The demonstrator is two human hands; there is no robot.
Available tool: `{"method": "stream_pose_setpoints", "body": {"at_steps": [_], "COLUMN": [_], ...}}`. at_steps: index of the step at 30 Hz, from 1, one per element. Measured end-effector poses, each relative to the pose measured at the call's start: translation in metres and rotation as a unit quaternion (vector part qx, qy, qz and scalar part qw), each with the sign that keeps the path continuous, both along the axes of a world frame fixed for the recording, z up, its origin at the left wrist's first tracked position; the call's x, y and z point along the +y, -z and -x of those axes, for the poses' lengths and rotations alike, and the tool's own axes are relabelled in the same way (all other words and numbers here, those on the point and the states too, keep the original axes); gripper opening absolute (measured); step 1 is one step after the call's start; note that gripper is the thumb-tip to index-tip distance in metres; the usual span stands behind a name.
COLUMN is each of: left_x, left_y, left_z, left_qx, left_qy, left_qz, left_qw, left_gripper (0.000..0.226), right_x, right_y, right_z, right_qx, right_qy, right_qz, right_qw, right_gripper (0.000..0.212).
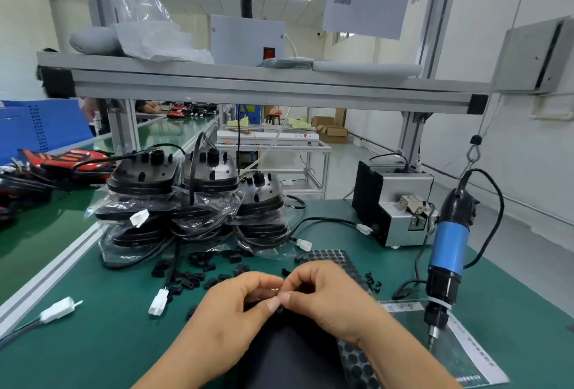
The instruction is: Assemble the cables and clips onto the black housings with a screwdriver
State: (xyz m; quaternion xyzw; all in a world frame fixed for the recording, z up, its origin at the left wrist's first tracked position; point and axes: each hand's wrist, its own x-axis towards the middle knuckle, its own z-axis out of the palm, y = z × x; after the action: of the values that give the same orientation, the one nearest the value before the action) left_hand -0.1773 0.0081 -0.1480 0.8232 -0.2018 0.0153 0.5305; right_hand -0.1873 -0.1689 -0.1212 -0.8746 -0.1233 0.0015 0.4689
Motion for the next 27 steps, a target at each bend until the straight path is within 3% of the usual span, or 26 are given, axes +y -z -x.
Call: {"method": "stream_pose_setpoints", "body": {"at_steps": [4,7,8,9,11,13,15,17,21,27], "left_x": [0.000,-0.001,-0.001,-0.002,-0.003,-0.004,-0.004,-0.004,-0.001,0.002], "left_y": [-0.001,-0.003,-0.004,-0.005,-0.006,-0.004,-0.001,0.001,0.001,0.001], "left_z": [-0.001,-0.001,0.000,0.000,0.001,0.002,0.003,0.003,0.002,0.001], "left_qx": [0.015,0.009,0.007,0.006,0.009,0.015,0.020,0.025,0.030,0.038], "left_qy": [0.001,0.001,0.001,0.001,-0.002,-0.017,-0.039,-0.051,-0.050,-0.031], "left_qz": [-0.015,-0.042,-0.049,-0.053,-0.047,-0.028,-0.010,0.000,0.014,0.014], "left_qw": [1.000,0.999,0.999,0.999,0.999,0.999,0.999,0.998,0.998,0.999], "left_gripper": [0.019,0.023,0.028,0.031,0.032,0.026,0.019,0.014,0.011,0.014], "right_x": [-0.020,-0.061,-0.074,-0.084,-0.095,-0.090,-0.082,-0.083,-0.083,-0.081], "right_y": [-0.012,-0.047,-0.059,-0.068,-0.072,-0.059,-0.037,-0.017,0.002,0.009], "right_z": [-0.002,-0.019,-0.029,-0.038,-0.059,-0.072,-0.077,-0.080,-0.081,-0.077], "right_qx": [0.041,-0.002,-0.026,-0.040,-0.007,0.067,0.102,0.096,0.089,0.070], "right_qy": [0.031,0.162,0.210,0.252,0.272,0.201,0.135,0.139,0.218,0.278], "right_qz": [-0.072,-0.205,-0.198,-0.129,0.146,0.428,0.561,0.577,0.494,0.451], "right_qw": [0.996,0.965,0.957,0.958,0.951,0.879,0.810,0.799,0.837,0.845], "right_gripper": [0.020,0.009,0.006,0.007,0.011,0.020,0.025,0.028,0.036,0.031]}}
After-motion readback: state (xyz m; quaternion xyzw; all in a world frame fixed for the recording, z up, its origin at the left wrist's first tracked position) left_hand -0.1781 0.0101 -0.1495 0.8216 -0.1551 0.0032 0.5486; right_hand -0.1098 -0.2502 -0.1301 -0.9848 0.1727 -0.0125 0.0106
